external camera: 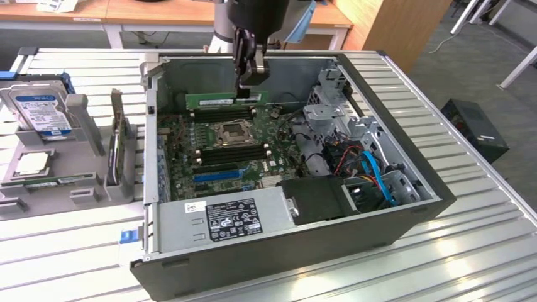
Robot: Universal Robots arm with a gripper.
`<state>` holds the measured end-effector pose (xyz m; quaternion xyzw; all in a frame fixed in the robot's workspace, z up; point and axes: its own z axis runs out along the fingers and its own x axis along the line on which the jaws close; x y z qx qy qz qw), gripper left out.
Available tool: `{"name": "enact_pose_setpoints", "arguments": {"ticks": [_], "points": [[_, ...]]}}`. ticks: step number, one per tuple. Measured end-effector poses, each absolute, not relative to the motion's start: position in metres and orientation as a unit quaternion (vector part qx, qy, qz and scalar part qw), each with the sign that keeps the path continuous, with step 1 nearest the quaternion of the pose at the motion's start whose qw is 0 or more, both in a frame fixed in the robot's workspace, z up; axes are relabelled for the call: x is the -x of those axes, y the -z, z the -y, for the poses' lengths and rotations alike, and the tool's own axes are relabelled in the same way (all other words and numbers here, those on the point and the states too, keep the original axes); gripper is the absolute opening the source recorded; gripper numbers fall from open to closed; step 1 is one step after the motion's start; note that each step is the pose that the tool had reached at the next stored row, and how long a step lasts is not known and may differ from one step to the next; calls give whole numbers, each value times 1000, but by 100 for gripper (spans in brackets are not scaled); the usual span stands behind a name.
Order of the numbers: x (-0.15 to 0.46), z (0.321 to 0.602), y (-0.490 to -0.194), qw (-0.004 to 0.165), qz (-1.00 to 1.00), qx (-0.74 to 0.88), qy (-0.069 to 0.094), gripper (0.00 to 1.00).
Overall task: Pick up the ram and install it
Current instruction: 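Pick up the ram and move it above insertion slot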
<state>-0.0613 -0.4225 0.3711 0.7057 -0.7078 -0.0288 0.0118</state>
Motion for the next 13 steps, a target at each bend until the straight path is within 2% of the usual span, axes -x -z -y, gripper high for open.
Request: {"name": "enact_pose_setpoints", "arguments": {"ticks": [13], "points": [[54,422,-369,12,708,-706,29,12]]}}
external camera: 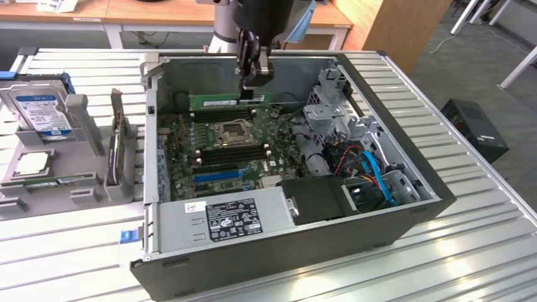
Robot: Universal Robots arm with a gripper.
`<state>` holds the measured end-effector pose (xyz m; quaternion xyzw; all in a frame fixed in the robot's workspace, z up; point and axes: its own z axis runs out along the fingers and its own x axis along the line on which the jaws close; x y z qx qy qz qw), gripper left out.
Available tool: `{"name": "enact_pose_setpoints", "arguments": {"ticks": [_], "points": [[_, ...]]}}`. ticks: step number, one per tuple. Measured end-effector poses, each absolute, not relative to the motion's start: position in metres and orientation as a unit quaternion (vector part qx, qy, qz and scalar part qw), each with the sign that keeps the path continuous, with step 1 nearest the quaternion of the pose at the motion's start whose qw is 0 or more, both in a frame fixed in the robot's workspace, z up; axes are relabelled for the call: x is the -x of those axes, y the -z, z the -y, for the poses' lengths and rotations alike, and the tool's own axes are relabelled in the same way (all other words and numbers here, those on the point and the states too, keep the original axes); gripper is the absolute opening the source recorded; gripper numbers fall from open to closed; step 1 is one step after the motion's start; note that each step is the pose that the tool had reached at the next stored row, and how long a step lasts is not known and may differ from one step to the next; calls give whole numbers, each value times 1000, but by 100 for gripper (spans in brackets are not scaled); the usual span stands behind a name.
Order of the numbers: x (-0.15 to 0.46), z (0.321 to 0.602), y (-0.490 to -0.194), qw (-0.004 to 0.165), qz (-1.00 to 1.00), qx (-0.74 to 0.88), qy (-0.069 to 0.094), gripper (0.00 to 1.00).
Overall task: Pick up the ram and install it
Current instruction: 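Pick up the ram and move it above insertion slot, then insert the ram into the slot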
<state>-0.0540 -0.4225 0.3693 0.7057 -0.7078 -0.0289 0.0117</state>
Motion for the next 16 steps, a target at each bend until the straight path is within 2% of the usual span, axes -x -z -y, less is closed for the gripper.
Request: {"name": "enact_pose_setpoints", "arguments": {"ticks": [16], "points": [[43,422,-368,12,708,-706,29,12]]}}
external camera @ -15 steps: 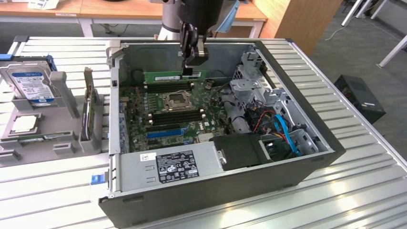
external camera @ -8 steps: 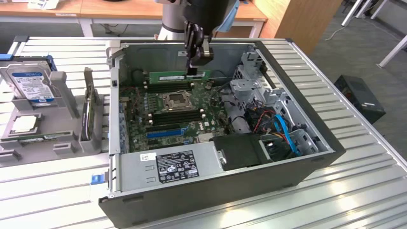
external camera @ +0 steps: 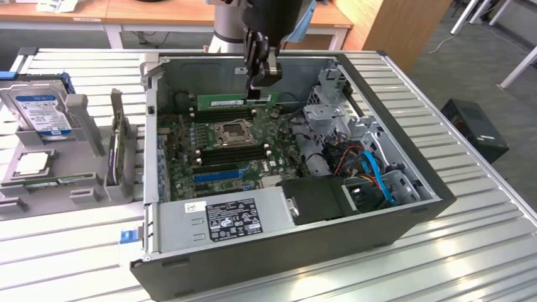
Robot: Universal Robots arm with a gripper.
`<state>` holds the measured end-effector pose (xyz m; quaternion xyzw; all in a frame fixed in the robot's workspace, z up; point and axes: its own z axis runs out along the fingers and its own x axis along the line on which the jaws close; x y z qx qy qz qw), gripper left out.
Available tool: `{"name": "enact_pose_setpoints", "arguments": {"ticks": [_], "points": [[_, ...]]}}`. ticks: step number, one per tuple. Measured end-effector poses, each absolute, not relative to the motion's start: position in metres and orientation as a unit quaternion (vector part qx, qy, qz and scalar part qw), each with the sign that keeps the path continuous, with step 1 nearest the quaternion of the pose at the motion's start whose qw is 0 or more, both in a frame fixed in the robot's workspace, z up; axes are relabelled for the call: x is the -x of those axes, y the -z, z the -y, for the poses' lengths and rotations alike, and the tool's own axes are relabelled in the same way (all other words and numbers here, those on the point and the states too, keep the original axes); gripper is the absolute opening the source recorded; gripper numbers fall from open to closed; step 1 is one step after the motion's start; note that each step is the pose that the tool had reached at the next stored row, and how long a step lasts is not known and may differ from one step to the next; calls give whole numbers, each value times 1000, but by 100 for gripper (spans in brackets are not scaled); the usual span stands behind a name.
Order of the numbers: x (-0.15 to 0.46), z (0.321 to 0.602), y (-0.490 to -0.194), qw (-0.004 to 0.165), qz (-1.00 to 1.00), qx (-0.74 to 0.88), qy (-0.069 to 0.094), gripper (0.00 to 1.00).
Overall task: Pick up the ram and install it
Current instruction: 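Insert the ram into the slot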
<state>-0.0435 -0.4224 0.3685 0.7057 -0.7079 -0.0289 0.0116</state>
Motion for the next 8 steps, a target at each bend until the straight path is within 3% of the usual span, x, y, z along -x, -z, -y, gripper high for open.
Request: {"name": "enact_pose_setpoints", "arguments": {"ticks": [8], "points": [[44,422,-362,12,708,-706,29,12]]}}
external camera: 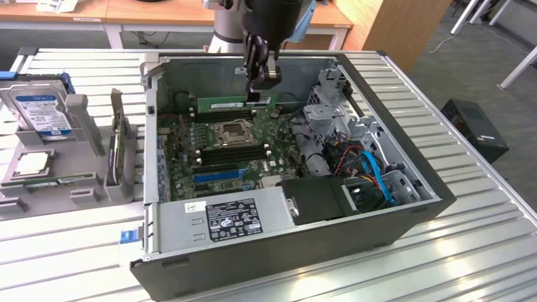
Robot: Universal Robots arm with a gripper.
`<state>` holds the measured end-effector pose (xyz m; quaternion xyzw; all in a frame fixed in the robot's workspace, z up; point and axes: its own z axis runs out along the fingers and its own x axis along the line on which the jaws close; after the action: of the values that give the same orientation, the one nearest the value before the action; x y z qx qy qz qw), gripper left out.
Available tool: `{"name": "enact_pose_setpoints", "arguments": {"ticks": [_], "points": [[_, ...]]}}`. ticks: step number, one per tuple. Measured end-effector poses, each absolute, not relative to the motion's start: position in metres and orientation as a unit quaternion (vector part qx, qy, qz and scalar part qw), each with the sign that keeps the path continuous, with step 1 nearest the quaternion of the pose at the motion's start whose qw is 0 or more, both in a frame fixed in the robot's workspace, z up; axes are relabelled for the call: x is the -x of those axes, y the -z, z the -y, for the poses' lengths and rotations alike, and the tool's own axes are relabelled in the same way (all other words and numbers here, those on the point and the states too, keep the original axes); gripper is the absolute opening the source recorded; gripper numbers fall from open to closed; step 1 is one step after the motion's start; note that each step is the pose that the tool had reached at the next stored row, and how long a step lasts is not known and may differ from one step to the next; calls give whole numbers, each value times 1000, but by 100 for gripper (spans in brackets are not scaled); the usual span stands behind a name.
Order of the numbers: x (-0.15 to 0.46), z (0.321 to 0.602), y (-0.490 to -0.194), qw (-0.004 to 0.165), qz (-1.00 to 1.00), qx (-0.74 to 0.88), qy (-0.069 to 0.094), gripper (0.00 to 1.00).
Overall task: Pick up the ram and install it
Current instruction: 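Insert the ram into the slot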
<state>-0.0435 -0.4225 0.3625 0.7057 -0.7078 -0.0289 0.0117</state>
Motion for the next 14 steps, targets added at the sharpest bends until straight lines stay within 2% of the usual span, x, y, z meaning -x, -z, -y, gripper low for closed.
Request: {"name": "enact_pose_setpoints", "arguments": {"ticks": [14], "points": [[44,422,-339,12,708,-706,29,12]]}}
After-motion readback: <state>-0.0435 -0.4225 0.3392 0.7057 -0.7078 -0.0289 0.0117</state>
